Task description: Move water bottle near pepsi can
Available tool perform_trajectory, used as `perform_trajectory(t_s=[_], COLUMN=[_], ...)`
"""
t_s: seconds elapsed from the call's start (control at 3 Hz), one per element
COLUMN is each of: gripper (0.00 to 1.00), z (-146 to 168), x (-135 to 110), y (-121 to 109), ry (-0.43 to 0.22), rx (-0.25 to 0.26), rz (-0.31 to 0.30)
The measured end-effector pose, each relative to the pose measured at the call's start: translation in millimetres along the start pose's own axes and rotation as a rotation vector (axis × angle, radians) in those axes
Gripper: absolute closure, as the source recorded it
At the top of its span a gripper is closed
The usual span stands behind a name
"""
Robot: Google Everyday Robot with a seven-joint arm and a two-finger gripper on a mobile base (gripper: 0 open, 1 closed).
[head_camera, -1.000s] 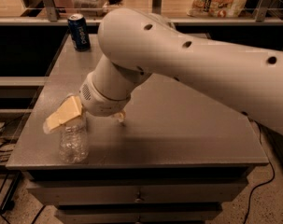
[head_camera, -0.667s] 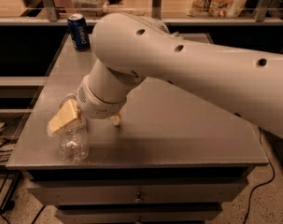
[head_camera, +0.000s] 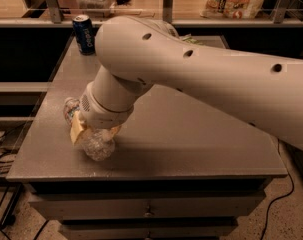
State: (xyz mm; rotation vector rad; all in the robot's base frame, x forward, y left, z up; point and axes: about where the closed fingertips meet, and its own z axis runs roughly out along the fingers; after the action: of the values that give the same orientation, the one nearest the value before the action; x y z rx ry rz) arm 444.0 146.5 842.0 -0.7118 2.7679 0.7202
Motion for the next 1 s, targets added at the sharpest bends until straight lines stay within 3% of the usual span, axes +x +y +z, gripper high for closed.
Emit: perform_trajectory(t_s=[0.33,0.67,1.0], gripper=[0.88,1.0,1.0], z=[-4.6,-20.2,-42.9], x=[-3.8,-10.9,-20.9], y=[3.5,-4.5,-29.0], ry=[-0.02,-0.066,-0.106], rx=[-0.003,-0.03,-0.048], rz=[-0.005,-0.001,-0.004])
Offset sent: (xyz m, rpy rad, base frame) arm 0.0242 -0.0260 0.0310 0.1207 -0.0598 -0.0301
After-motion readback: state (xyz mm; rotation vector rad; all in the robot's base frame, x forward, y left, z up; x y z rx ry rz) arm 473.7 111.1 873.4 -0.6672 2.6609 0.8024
